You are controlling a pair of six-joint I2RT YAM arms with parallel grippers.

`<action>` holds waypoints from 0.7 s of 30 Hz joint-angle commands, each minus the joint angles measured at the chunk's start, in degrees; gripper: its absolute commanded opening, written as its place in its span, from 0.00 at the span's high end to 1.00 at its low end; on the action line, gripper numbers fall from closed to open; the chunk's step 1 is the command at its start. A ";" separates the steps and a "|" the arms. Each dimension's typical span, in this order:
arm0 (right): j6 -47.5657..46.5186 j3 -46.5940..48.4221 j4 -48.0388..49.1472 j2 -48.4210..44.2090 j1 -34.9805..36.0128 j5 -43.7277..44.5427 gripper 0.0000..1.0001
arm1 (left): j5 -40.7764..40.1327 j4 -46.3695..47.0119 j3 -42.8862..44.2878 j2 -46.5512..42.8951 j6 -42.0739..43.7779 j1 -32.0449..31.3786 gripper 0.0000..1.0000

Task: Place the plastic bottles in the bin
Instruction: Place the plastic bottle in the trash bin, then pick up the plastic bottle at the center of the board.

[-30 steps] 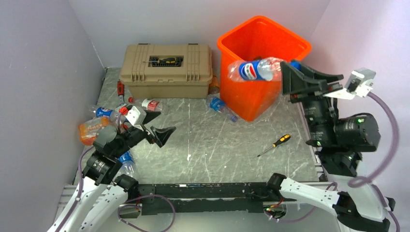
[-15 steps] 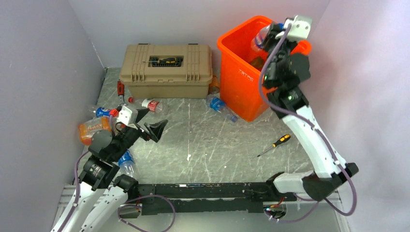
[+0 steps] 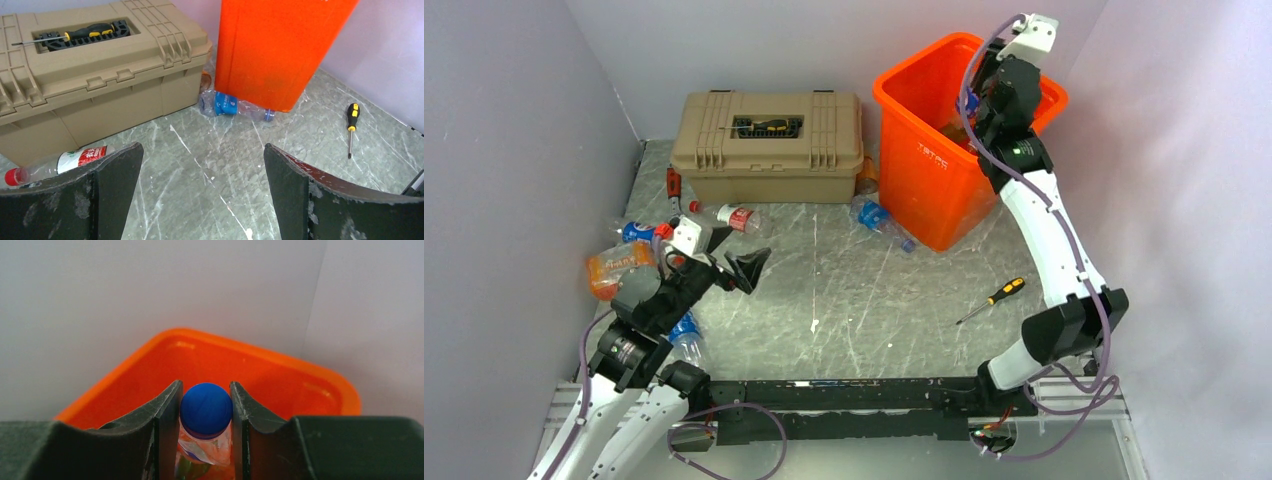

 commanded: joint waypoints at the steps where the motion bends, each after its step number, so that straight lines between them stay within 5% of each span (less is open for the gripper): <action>1: 4.96 1.26 -6.98 1.55 -0.28 -5.68 0.36 | 0.78 1.01 2.73 0.38 -0.32 -0.04 0.04; 2: 5.69 1.83 -7.80 1.73 -0.28 -5.63 0.10 | 0.90 0.94 2.82 0.46 -0.34 -0.04 0.03; 3: 6.54 2.12 -8.35 1.73 -0.28 -5.96 0.01 | 0.95 0.87 2.90 0.52 -0.32 -0.04 0.03; 12: 10.71 3.30 -7.68 -6.25 2.31 -11.88 0.00 | -1.45 0.01 3.17 1.40 -0.53 -0.04 0.02; 21: 8.07 -11.11 -2.25 -23.75 19.14 -28.99 0.03 | -14.56 -4.62 4.67 7.44 -2.33 -0.04 0.03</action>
